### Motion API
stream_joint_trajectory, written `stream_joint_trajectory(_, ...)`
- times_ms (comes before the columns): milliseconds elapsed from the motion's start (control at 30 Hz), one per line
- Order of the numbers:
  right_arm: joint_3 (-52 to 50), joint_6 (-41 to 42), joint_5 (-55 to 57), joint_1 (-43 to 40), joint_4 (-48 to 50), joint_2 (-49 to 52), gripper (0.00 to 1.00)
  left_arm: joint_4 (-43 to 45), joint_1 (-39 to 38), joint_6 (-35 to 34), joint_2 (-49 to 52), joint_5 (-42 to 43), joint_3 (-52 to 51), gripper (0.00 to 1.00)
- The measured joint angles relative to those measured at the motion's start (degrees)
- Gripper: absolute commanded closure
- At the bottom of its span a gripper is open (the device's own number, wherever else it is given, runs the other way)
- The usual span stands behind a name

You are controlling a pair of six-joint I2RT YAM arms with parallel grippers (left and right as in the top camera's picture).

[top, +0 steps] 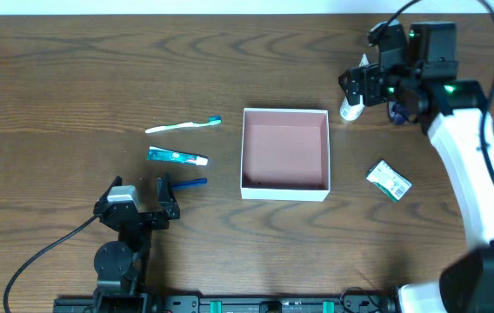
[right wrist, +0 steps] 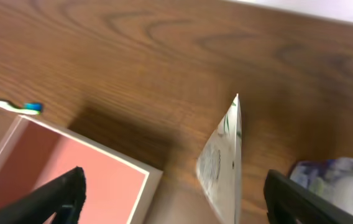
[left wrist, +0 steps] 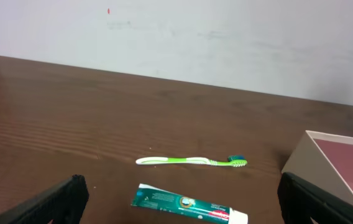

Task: Pack container
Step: 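Reach right gripper to the white lotion tube and grasp it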

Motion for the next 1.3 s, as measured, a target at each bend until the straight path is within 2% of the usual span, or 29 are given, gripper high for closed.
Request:
stream_joint_trajectory(233, 0.00, 0.04, 0.74, -0.39, 2.19, 3.15, 0.33, 0.00, 0.00, 0.00, 0.00, 0.02, 0.00, 0.02)
stream_joint_trajectory(433, 0.00, 0.39, 2.84, -0.46, 2.01, 3.72, 0.55, 0.00, 0.00, 0.00, 0.00, 0.00, 0.00, 0.02)
stream_joint_trajectory(667, 0.00, 0.50, 4.00, -0.50, 1.33, 3.78, 0.66, 0.00, 0.00, 0.00, 0.00, 0.02, 0.00, 0.02)
stream_joint_trajectory(867, 0.02, 0.46, 4.55, -0.50, 1.22, 4.83, 0.99, 0.00, 0.00, 0.00, 0.00, 0.02, 0.02, 0.02)
stream_joint_trajectory(1300, 0.96, 0.35, 7.21, -0.52, 0.15, 4.92, 0.99, 0.00, 0.00, 0.00, 0.00, 0.00, 0.02, 0.02)
